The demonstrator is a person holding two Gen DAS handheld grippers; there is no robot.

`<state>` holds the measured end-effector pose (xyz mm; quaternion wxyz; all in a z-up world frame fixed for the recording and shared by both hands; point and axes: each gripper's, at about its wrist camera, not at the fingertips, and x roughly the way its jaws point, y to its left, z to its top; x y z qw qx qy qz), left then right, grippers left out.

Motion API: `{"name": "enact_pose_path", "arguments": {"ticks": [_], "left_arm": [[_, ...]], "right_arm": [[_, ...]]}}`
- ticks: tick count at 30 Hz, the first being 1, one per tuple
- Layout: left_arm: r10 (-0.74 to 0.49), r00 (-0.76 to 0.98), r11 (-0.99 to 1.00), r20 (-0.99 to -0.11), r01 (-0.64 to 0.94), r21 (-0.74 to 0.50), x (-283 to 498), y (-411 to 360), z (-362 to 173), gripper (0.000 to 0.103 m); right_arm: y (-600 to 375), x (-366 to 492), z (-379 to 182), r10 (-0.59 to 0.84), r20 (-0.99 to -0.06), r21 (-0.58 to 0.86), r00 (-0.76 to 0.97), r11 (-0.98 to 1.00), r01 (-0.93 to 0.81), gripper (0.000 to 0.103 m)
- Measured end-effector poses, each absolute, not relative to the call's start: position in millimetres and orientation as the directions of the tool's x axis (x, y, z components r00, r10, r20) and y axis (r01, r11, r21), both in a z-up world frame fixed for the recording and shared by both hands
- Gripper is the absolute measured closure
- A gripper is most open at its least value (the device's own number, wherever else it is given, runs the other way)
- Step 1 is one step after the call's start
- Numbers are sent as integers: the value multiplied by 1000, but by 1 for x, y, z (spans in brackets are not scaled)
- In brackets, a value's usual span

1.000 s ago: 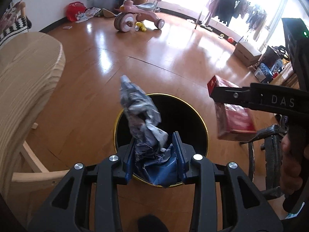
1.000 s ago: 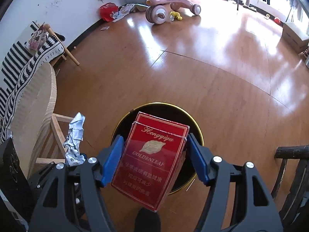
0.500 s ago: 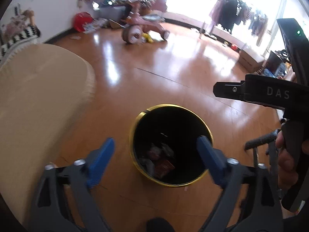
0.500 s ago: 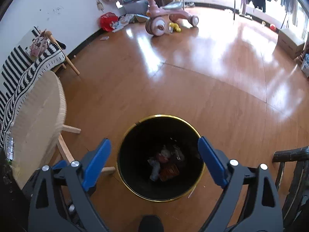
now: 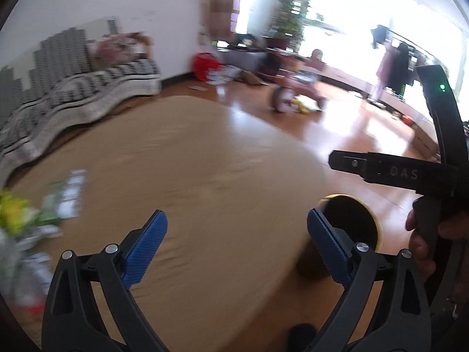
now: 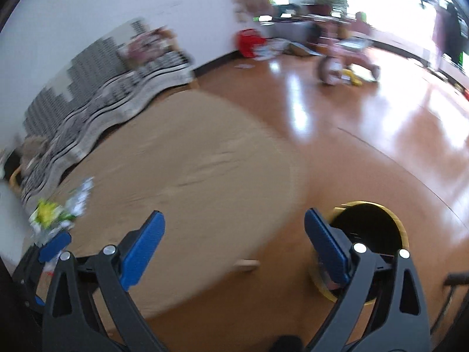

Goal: Collect trash
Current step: 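Grasp the white-green carton with the left tool while the right tool grasps crumpled foil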

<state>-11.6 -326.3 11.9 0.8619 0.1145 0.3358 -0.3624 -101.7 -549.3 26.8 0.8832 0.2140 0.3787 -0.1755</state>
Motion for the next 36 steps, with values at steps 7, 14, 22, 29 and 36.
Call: {"name": "enact_pose_path", "arguments": {"ticks": [7, 14, 22, 29, 36], "left_arm": [[-356, 667, 893, -655, 450, -26, 42, -166, 22, 9], [-214, 709, 958, -672, 285, -4, 73, -48, 9, 9], [-177, 687, 947, -705, 313, 67, 93, -30, -18, 9], [-182, 656, 926, -733, 365, 96, 110, -45, -39, 9], [-170, 648, 938, -742, 337, 79, 121, -44, -49, 9]], "right_arm": [[-408, -16, 33, 30, -739, 246, 673, 942, 228, 10], [-286, 35, 19, 160, -752, 229, 640, 973, 26, 19], [-226, 66, -17, 172, -803, 151, 570, 985, -85, 34], [-206, 78, -40, 190, -833, 123, 520, 979, -161, 37], [-190, 83, -54, 147, -847, 34, 510, 974, -224, 73]]}}
